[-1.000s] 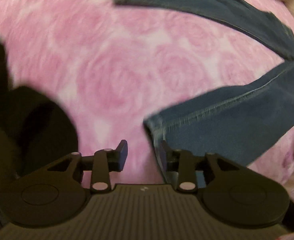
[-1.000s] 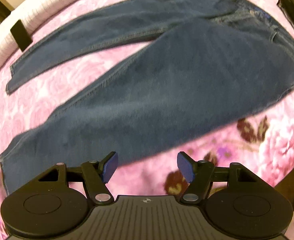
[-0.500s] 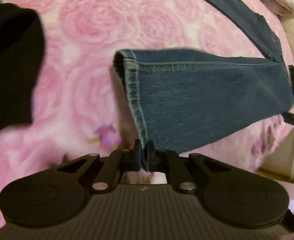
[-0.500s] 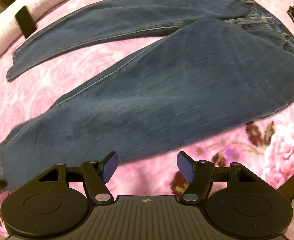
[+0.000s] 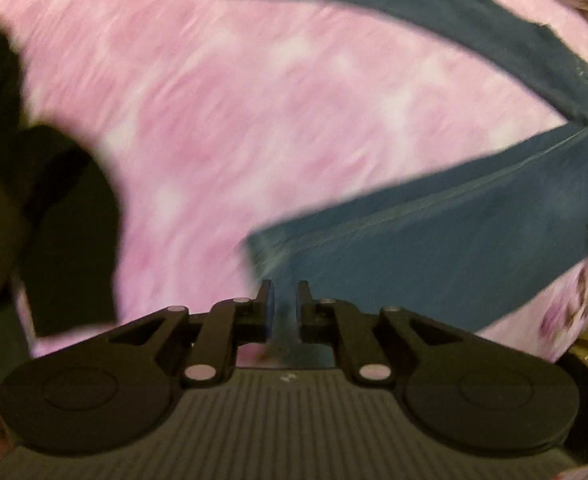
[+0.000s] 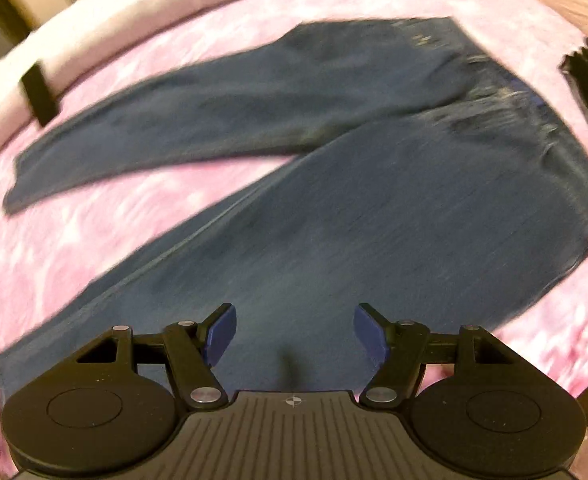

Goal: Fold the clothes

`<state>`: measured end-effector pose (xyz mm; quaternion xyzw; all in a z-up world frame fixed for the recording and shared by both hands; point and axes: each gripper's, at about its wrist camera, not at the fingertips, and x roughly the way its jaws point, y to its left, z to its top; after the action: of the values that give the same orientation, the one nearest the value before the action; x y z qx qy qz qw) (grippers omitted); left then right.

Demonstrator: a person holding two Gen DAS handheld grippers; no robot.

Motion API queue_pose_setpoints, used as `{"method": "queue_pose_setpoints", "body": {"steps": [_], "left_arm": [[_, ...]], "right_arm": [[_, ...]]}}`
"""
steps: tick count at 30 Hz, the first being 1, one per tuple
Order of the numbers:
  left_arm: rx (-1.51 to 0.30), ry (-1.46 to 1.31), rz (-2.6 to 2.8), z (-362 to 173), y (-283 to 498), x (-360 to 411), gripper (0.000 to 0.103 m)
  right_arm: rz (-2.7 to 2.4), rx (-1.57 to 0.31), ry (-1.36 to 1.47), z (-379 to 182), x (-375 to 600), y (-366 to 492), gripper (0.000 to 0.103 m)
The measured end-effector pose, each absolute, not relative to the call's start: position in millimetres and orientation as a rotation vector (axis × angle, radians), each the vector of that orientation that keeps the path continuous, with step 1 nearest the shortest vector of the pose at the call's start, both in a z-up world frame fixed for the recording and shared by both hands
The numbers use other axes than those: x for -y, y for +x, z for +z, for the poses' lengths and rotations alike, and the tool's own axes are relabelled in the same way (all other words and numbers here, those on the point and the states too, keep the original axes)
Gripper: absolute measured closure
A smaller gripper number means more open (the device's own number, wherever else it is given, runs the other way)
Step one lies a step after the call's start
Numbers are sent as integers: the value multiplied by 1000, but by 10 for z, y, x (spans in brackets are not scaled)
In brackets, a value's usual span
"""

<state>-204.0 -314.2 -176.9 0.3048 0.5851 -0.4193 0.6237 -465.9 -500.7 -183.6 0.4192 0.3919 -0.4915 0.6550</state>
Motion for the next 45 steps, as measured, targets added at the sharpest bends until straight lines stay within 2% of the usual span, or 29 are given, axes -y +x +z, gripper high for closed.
{"method": "queue_pose_setpoints", "body": {"steps": [4,9,13,15,19,23,25,29,31,37,42,45], "left_arm": [[-1256,697,-1073,-1686,-2608,3938,96],[-1198,648,-1208,-1876,-3583,4992,94],[-1179,667,-1323,-2261,-4429,5745,87],[-1211,778,-1332,-2530,-4800,5993,86],[-1194,942,-1361,-2608,-5149,6074,83],[-1199,896,-1271,-2392,-4848,6003,83],[-1117,914,-1214,-2293,-4583,5916,81],[-833,1116,-1137,-2274,-4112,5686,79],[-654,1272,-1114,-2371,-3912,5556,74],[-394,1542,-1149,-2703,-3092,5307,69],[-357,1516,-1168,-2798,-2299,5550,68],[-447,1501,-1143,-2935,-1887,5736,66]], "right_arm": [[-1132,-841,923,-1893,5627,-5256,35],[-1057,-785,848,-2153,6442,-5654,35],[-906,-927,739,-2545,6649,-5738,35],[-821,-1021,683,-2753,6672,-5772,35],[-708,-1047,709,-2688,6738,-5976,35],[-708,-1017,772,-2481,6915,-6115,35],[-718,-1001,746,-2356,6975,-6127,35],[-682,-957,681,-2146,7005,-5920,35],[-636,-948,614,-2111,6908,-5722,35],[-605,-967,573,-2174,6464,-5184,35],[-686,-969,676,-2246,6211,-4793,35],[-738,-971,740,-2271,6124,-4608,35]]}}
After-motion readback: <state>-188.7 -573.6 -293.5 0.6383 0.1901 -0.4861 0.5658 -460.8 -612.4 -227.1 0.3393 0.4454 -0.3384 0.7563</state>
